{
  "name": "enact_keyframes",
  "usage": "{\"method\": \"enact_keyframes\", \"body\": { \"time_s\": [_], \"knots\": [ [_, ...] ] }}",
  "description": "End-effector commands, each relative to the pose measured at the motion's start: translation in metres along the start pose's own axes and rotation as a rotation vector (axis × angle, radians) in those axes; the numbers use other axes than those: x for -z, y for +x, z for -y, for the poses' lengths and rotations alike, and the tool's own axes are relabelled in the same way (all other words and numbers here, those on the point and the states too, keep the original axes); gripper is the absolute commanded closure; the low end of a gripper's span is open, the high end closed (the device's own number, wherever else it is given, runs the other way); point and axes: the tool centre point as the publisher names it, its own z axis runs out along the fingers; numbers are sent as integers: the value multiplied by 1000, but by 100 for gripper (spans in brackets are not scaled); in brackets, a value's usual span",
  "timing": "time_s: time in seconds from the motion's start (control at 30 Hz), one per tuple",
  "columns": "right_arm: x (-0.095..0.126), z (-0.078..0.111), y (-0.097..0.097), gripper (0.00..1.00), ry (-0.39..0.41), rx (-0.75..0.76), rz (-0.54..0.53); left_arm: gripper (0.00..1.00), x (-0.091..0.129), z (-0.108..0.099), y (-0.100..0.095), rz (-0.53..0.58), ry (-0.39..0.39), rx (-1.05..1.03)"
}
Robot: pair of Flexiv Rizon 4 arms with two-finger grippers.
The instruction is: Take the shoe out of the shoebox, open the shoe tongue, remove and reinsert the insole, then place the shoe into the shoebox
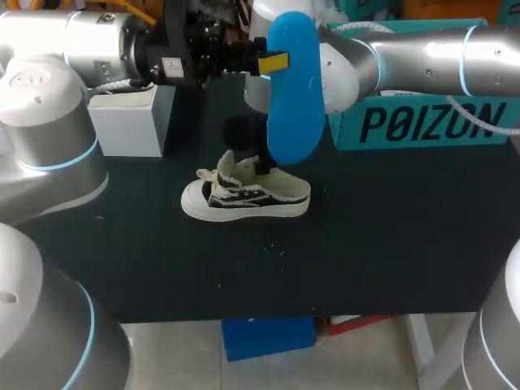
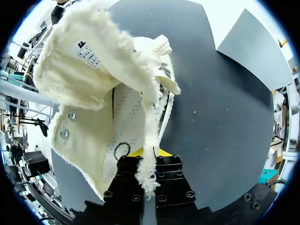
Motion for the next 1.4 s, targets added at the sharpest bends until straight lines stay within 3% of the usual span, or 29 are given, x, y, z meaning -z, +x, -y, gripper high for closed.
{"method": "enact_keyframes", "body": {
  "time_s": [0.03, 0.5, 0.67, 0.8, 0.9, 1.1, 1.4],
  "knots": [
    [-1, -2, -1, 100, 3, -1, -1, 100, -2, -1, 0, 5, 2, -3],
    [-1, -2, -1, 100, 3, -1, -1, 100, -2, -1, 0, 5, 2, -3],
    [37, 6, 4, 100, 51, -82, 33, 100, -2, -1, 0, 5, 2, -3],
    [55, 17, 1, 100, 145, -248, 70, 100, -2, -1, 0, 5, 2, -3],
    [67, 24, -3, 100, 164, -401, 99, 100, -2, -1, 0, 5, 2, -3],
    [87, 29, -9, 100, 120, -761, 154, 100, -2, -1, 0, 5, 2, -3],
    [91, 47, -18, 100, -14, -1560, 283, 100, -2, -1, 0, 5, 2, -3]
  ]
}}
